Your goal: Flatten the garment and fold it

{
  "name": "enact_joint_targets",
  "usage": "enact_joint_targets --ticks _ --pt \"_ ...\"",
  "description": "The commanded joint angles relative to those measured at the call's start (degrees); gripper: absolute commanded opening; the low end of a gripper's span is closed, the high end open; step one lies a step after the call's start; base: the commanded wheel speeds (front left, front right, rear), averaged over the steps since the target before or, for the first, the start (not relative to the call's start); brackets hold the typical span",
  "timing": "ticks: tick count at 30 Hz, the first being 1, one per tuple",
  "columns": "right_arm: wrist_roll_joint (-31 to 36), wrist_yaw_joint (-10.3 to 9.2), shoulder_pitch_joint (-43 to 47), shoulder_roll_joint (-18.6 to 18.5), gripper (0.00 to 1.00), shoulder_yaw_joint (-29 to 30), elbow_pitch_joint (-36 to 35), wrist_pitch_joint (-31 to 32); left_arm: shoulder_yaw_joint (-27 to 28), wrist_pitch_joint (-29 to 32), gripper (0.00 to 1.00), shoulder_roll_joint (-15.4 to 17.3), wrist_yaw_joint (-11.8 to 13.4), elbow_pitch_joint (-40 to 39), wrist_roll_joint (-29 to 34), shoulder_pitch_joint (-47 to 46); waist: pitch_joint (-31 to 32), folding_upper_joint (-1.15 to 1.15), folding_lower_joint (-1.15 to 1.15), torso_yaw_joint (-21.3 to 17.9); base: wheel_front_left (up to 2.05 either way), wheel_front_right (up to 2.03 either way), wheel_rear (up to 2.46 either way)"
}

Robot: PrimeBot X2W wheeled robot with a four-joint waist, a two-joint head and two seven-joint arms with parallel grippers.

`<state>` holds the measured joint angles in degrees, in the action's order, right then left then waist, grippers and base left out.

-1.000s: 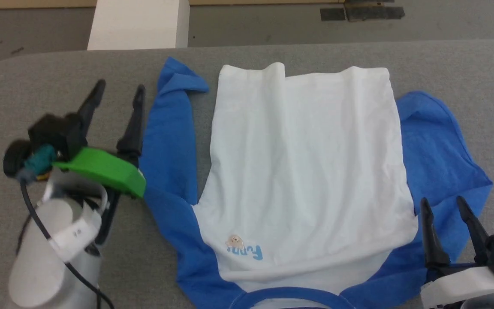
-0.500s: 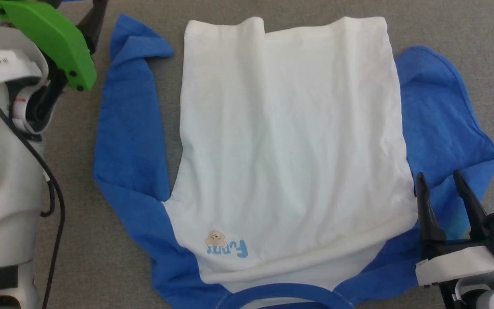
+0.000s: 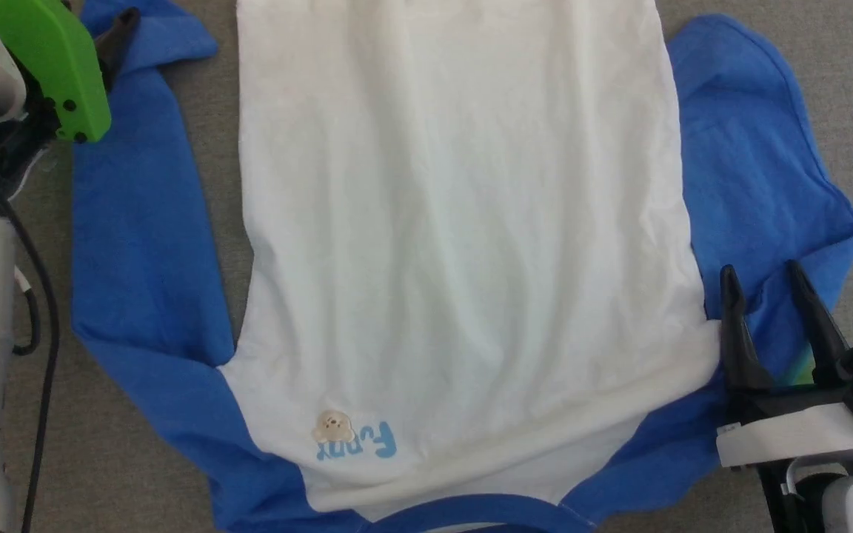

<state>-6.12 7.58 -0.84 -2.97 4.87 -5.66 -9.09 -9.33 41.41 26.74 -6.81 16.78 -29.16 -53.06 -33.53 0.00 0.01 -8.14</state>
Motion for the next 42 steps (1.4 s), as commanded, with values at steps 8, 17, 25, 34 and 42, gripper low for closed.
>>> enact_joint_targets --ticks 8,17,25,34,42 --pt "-0.45 -0.09 -1.48 0.09 1.0 0.55 -0.41 -0.46 0.82 3.2 0.17 1.25 1.48 0.46 -2.18 1.73 -2.94 0.0 -0.01 -2.5 0.0 0.0 0.0" --pt "0.08 -0.09 -1.4 0.09 1.0 0.95 -0.18 0.06 2.15 0.07 0.0 0.65 1.23 -0.7 -4.37 3.57 -0.73 0.0 -0.01 -0.95 0.0 0.0 0.0" --pt "1.17 -0.09 -0.11 0.09 1.0 0.58 -0.29 1.45 4.25 -4.1 0.0 -0.15 1.17 -1.42 -6.78 6.52 4.31 0.0 -0.01 1.76 0.0 0.0 0.0" --pt "1.53 -0.09 2.77 0.09 1.0 0.58 -0.31 3.22 6.34 -6.68 0.0 -0.54 0.54 -3.4 -10.78 11.79 12.59 0.0 -0.01 5.33 0.0 0.0 0.0" --pt "0.95 -0.09 6.19 0.09 1.0 0.15 0.13 4.39 6.06 -6.04 0.0 0.72 -0.13 -10.86 -13.95 18.21 20.26 0.0 -0.01 8.75 0.0 0.0 0.0"
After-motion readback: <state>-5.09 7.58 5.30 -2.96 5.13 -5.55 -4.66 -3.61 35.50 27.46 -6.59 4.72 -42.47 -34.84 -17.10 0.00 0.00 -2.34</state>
